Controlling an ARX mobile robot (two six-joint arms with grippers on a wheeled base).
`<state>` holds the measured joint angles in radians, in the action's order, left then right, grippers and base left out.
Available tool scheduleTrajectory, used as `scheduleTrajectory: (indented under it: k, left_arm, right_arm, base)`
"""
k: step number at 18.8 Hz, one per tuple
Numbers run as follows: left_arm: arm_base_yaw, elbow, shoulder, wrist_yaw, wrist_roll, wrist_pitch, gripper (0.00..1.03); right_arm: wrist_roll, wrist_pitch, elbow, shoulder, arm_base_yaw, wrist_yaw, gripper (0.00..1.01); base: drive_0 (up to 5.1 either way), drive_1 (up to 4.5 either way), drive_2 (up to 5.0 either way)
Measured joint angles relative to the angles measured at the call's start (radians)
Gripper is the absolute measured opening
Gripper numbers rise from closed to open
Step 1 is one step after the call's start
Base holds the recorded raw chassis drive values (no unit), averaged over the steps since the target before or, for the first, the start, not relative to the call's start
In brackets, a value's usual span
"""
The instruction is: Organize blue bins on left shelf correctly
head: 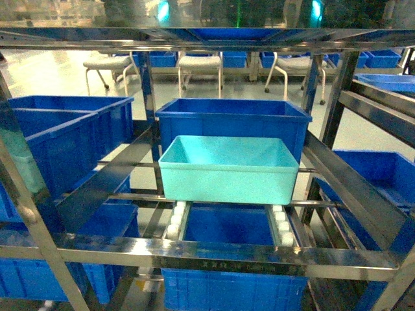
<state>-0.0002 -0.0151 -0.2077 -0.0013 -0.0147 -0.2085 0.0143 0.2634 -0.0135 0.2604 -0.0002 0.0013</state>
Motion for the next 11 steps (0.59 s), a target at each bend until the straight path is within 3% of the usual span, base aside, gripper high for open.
scheduleTrajectory:
  k: [4,6,9,11]
  left_arm:
    - [0.000,0.000,0.043,0.000,0.000,0.044,0.02]
    - [0.000,0.000,0.142,0.002,0.000,0.200,0.02]
    - [0.000,-0.003,0.197,-0.003,0.000,0.207,0.02]
    - [0.000,0.000,0.198,0.000,0.001,0.211,0.02]
  right_arm:
    - [0.000,-0.053,0.000,-0.053,0.000,0.000,0.02]
    - [0.000,-0.068,0.000,-0.068,0.000,0.000,0.02]
    - [0.000,-0.093,0.000,-0.089,0.000,-0.002,0.02]
    - [0.000,-0.270,0.000,-0.243,0.000,-0.002,0.02]
  base:
    - [0.0,0.00,0.0]
    - [0.0,0.00,0.0]
    - [0.0,0.00,0.0]
    - [0.0,0.00,0.0]
